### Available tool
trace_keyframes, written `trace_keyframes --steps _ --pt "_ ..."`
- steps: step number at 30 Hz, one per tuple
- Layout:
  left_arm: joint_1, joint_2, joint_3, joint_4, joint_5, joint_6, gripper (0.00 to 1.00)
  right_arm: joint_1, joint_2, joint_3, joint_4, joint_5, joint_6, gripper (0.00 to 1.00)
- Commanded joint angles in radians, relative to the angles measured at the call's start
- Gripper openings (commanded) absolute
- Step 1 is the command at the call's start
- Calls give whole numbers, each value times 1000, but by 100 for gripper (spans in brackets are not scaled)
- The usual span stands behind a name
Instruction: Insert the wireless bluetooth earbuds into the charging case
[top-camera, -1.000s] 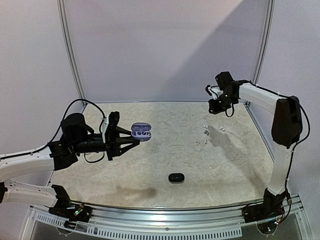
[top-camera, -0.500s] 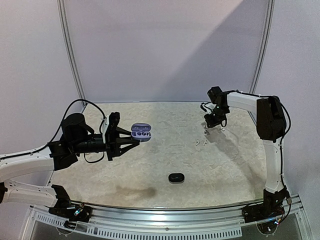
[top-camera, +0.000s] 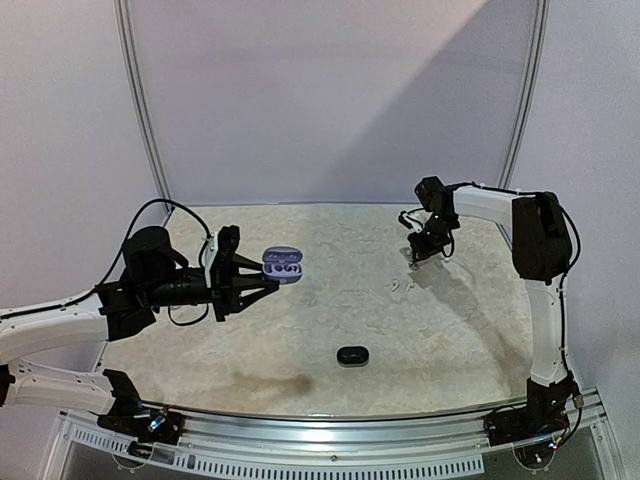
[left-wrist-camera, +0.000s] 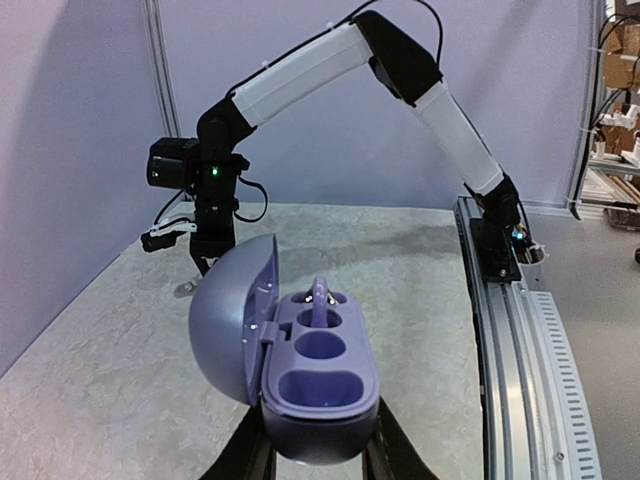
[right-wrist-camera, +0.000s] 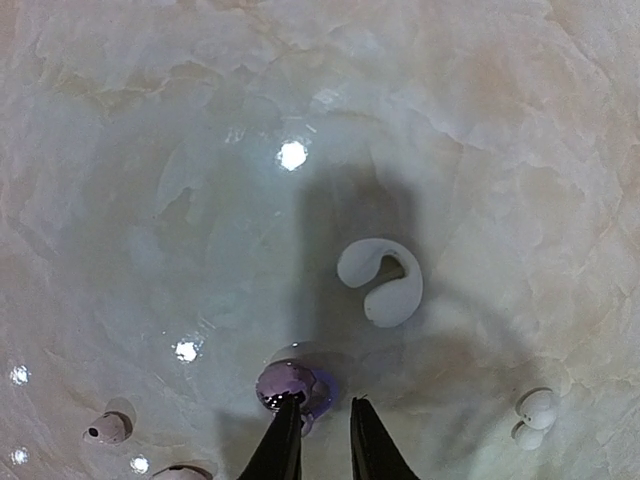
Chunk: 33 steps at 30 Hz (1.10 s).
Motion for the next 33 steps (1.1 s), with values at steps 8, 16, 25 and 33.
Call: trace_keyframes --steps 8,16,25,33 --pt "6 5 0 5 11 30 0 -1 31 -23 -1 -49 -26 18" --pt "6 4 -1 5 13 39 0 -1 18 -61 6 -88 -35 20" --pt "5 2 -3 -1 13 47 0 -1 -2 -77 1 -103 -33 19" --pt "5 4 -5 2 13 49 0 -1 -71 -35 -2 -120 -14 42"
